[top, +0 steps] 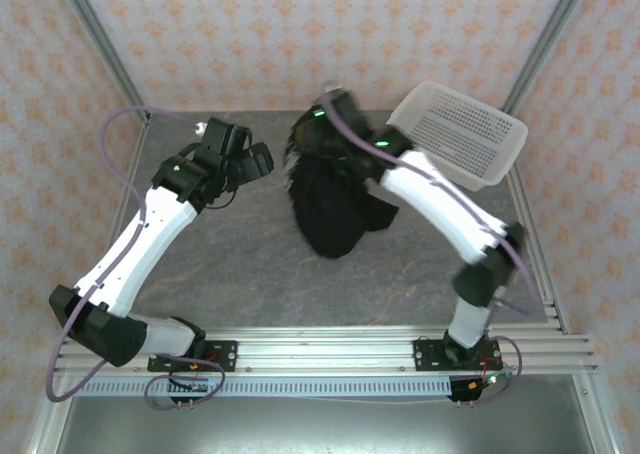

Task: Fold and stack the t-shirts

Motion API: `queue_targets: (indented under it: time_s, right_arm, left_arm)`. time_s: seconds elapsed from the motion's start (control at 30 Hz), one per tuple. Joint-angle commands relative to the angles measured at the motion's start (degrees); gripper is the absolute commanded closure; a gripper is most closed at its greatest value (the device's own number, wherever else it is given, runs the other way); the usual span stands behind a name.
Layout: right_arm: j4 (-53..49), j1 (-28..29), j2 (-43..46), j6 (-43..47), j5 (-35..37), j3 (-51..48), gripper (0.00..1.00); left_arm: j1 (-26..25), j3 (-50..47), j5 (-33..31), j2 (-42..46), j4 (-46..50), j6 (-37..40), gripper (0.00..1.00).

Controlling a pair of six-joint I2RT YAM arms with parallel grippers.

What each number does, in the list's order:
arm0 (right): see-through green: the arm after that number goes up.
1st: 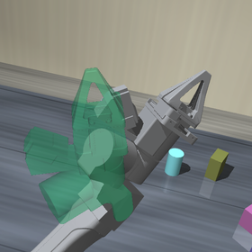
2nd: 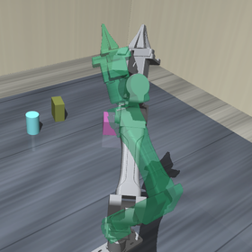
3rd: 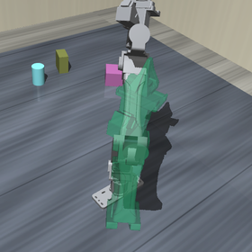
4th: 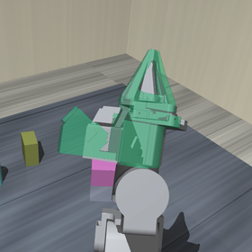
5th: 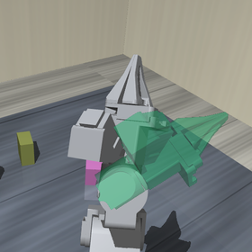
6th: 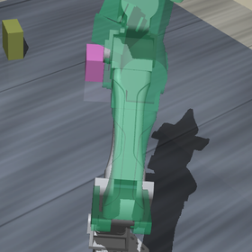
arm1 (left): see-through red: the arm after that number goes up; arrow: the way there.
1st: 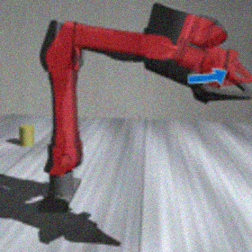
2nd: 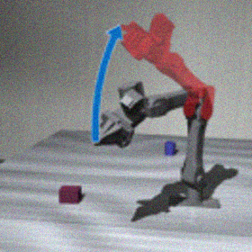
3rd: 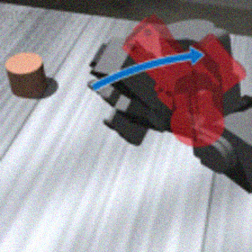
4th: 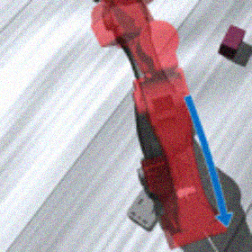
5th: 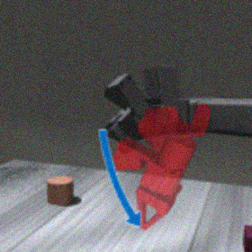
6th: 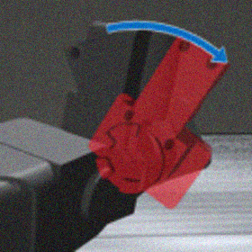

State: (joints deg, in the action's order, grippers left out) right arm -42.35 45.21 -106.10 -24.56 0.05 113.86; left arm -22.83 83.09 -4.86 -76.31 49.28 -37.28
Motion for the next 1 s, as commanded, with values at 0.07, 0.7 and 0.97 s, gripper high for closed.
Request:
queue_targets:
  time_s: [0.07,0.7,0.97]
  right_arm:
    - [-5.1,1.2,-7.0,-2.0,-7.9,4.5,0.31]
    - [2.6,-16.0,0.0,-5.6,-13.3,-31.6,0.32]
    - [4.3,-16.0,-9.6,-9.5,-15.4,-30.5,0.36]
  left_arm:
    - [1.0,-5.7,0.0,2.4,8.5,-1.3,0.10]
    - [-1.1,-13.4,5.5,-8.1,-0.7,-3.4,0.09]
    - [-0.9,-1.5,-0.4,-19.2,-0.9,-0.6,0.08]
